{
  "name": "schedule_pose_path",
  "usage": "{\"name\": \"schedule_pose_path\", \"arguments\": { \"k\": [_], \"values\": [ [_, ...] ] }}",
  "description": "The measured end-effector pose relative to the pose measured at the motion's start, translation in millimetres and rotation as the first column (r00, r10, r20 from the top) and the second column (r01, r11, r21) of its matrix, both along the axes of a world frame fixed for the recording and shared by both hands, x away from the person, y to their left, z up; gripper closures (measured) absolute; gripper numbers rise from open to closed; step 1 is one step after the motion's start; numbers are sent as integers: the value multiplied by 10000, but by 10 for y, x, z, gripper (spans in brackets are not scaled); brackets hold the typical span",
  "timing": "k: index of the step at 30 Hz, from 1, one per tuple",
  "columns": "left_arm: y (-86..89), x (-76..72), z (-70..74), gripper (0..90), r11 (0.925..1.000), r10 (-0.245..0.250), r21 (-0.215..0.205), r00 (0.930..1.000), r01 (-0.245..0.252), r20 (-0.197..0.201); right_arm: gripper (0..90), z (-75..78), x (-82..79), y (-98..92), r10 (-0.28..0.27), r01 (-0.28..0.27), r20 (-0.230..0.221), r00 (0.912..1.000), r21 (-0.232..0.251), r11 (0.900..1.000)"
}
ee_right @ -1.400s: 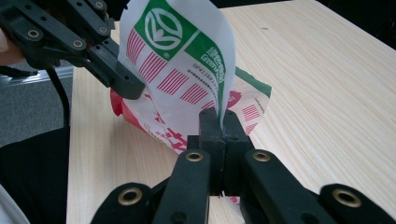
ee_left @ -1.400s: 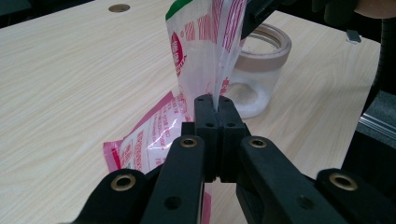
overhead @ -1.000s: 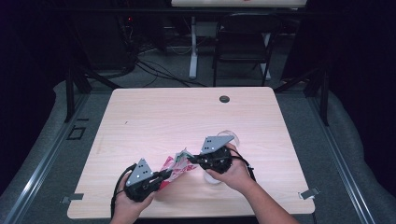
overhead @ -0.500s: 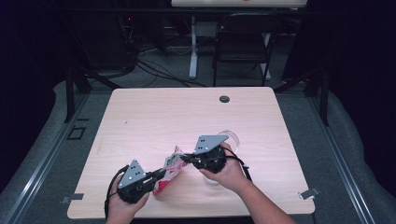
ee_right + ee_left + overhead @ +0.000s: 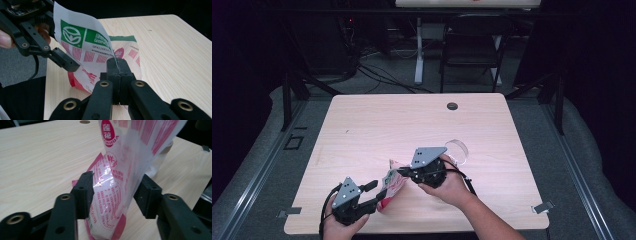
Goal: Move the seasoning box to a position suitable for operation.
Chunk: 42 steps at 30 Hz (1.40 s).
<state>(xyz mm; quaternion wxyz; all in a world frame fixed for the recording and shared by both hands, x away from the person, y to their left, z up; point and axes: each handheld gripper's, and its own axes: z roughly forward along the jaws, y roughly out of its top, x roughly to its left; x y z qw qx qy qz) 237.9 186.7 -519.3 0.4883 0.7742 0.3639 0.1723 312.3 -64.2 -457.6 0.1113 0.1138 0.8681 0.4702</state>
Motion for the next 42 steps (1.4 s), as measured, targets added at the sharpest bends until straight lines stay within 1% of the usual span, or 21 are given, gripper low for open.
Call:
{"name": "schedule_pose_path", "arguments": {
  "k": [2,4,5,7,8,11,12,15,17,19,22,25,27,29,31,32,33,34,35,37,42],
  "values": [
    [-27,1,-34,470,9999,-43,160,10000,42,37,900,0,-1,4,-6,6,-4,10000,38,10000],
    [-83,4,-76,443,9975,-118,696,9997,102,222,900,3,-3,6,-14,14,4,10000,79,10000],
    [-101,7,-91,436,9972,-126,746,9998,113,172,900,4,-1,7,-19,19,1,10000,112,9999],
    [-134,21,-128,434,9966,-156,805,9999,160,-55,900,5,2,8,-3,3,16,10000,137,9999],
    [-158,29,-153,434,9966,-82,821,9998,95,-163,900,5,2,8,2,-2,19,10000,138,9999],
    [-189,61,-202,434,9959,-61,898,9995,88,-300,900,9,-6,4,-11,10,32,10000,95,10000],
    [-194,73,-213,434,9953,-110,954,9990,152,-437,900,9,-7,2,-7,7,37,10000,93,10000],
    [-212,104,-254,433,9959,-65,900,9977,126,-676,900,6,-7,-2,-8,8,14,10000,99,10000],
    [-217,126,-275,406,9965,-35,835,9964,106,-846,900,1,-9,-4,4,-4,8,10000,115,9999],
    [-227,142,-297,374,9965,75,837,9959,1,-905,900,-4,-13,-9,-3,3,-10,10000,152,9999],
    [-256,167,-341,341,9951,248,974,9952,-155,-951,900,-5,-14,-17,-5,5,8,10000,138,9999],
    [-287,194,-387,324,9930,436,1140,9942,-323,-983,900,-2,-18,-23,-15,14,28,10000,90,10000],
    [-300,218,-419,321,9926,528,1146,9928,-404,-1080,900,-4,-21,-27,18,-18,6,10000,100,9999],
    [-297,242,-442,321,9911,505,1282,9925,-361,-1109,900,-9,-25,-30,13,-13,4,10000,128,9999],
    [-298,265,-479,318,9922,632,1149,9898,-485,-1278,900,-10,-27,-38,31,-31,4,10000,101,9999],
    [-288,282,-498,312,9933,571,1079,9878,-416,-1449,900,-13,-29,-38,18,-18,-7,10000,128,9999],
    [-284,289,-505,303,9932,581,1086,9867,-418,-1519,900,-14,-30,-41,32,-32,-10,10000,110,9999],
    [-292,296,-524,298,9937,644,1003,9868,-497,-1484,900,-16,-32,-41,23,-23,-12,10000,130,9999],
    [-291,300,-525,294,9927,614,1122,9860,-441,-1553,900,-20,-34,-41,15,-15,-31,10000,173,9998],
    [-321,305,-549,290,9909,675,1253,9870,-492,-1462,900,-21,-37,-46,43,-43,-28,10000,173,9998],
    [-360,320,-593,275,9873,758,1497,9861,-535,-1481,900,-32,-49,-53,9,-8,-21,10000,254,9997]
  ]
}}
